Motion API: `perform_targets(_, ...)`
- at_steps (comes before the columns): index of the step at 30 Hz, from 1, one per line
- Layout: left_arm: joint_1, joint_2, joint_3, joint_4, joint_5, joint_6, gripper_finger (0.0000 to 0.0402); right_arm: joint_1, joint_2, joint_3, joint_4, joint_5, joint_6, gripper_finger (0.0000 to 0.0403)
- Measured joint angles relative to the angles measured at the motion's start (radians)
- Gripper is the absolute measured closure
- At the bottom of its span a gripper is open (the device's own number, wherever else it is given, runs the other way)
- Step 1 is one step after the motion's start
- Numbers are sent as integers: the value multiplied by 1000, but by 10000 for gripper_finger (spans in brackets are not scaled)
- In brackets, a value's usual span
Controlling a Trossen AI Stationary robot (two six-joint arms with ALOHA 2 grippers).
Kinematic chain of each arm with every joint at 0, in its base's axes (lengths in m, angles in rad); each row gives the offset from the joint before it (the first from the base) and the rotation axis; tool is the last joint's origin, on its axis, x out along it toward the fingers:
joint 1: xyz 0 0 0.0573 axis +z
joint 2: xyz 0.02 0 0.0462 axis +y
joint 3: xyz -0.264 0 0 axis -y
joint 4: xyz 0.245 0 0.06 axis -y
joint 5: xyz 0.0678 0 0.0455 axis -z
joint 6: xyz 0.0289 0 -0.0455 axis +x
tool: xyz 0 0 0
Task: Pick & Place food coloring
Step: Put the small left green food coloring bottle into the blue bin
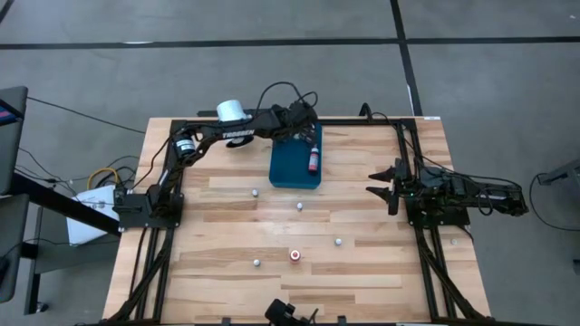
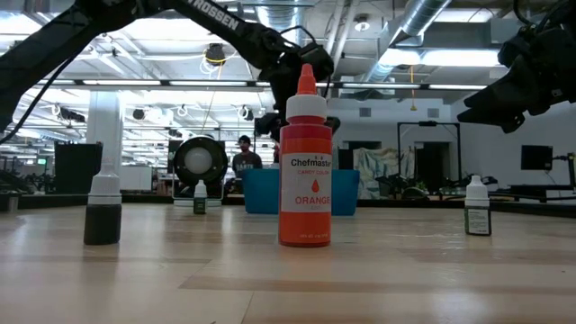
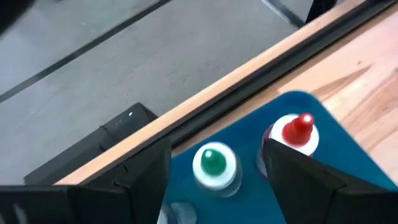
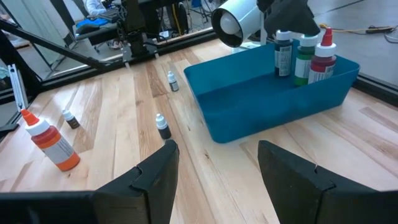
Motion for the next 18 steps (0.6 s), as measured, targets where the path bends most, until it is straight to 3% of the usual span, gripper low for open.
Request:
perform_targets(5, -3, 1, 92, -137, -1, -1, 154, 0, 0, 0, 0, 0, 0, 196)
perform_targets(9, -17, 1, 190, -336, -21, -4, 154, 0, 0, 0, 0, 0, 0, 196)
perform_targets(18, -142, 2, 290, -752, -323, -67, 154, 0, 0, 0, 1, 0, 0, 196)
